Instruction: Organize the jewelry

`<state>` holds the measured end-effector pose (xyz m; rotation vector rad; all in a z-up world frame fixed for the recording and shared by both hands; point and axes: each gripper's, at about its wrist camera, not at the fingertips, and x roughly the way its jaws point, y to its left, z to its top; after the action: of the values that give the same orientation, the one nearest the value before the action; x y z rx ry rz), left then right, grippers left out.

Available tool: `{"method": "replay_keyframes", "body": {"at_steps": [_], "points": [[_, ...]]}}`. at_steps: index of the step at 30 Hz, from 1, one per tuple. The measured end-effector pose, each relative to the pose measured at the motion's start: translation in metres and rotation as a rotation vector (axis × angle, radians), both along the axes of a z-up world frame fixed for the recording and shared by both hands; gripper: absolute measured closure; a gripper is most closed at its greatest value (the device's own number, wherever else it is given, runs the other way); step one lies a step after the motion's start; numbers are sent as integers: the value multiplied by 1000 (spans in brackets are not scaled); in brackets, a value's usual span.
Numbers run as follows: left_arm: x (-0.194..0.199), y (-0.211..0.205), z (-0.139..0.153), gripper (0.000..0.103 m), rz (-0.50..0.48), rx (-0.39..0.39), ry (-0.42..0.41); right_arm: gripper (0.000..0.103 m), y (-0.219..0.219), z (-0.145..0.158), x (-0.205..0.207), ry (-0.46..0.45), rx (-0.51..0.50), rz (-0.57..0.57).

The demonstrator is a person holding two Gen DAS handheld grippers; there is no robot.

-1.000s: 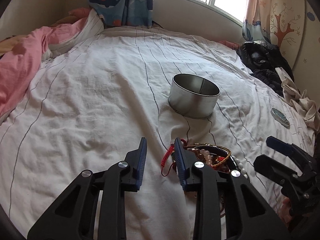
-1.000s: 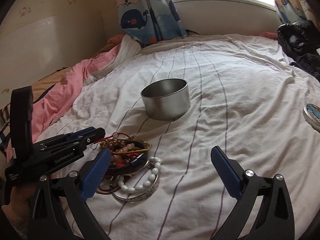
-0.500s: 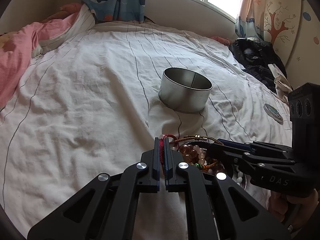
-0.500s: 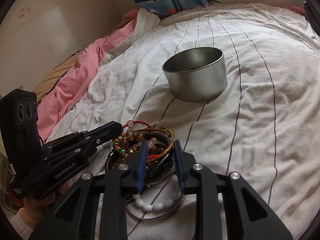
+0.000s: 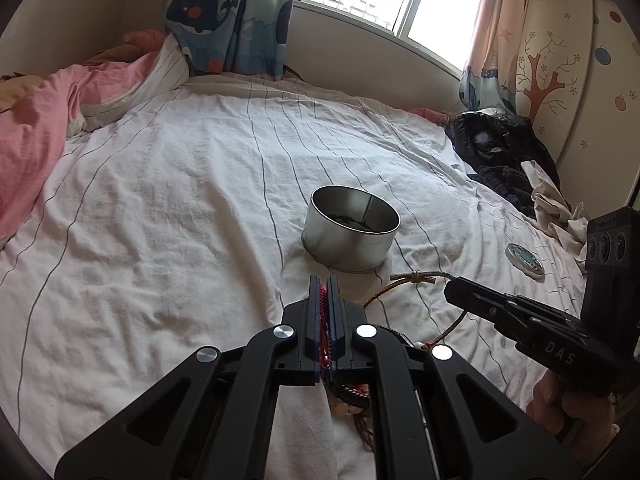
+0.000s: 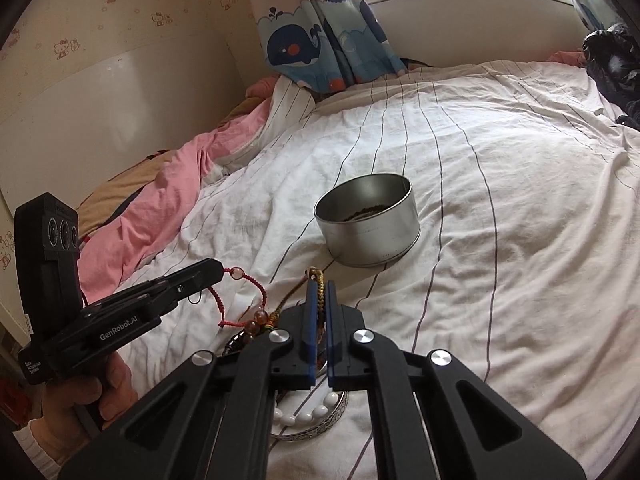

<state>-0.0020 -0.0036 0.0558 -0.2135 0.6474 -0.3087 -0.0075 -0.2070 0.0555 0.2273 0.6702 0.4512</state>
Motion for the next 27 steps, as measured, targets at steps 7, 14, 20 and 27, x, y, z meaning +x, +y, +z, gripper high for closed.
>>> {"method": "replay_keyframes", "body": {"at_steps": [7, 14, 20, 27], "points": [[15, -18, 23, 100, 3, -72, -38, 99, -9, 28, 12, -77, -1, -48], [49, -37, 42, 100, 0, -125, -71, 99, -14, 50, 45, -134, 3, -30], [87, -51, 38, 100, -6, -159, -72, 99, -10, 52, 79, -148, 11, -18], [132, -55, -5, 87, 71, -7, 134, 69, -2, 2, 131, 44, -95, -59]]}}
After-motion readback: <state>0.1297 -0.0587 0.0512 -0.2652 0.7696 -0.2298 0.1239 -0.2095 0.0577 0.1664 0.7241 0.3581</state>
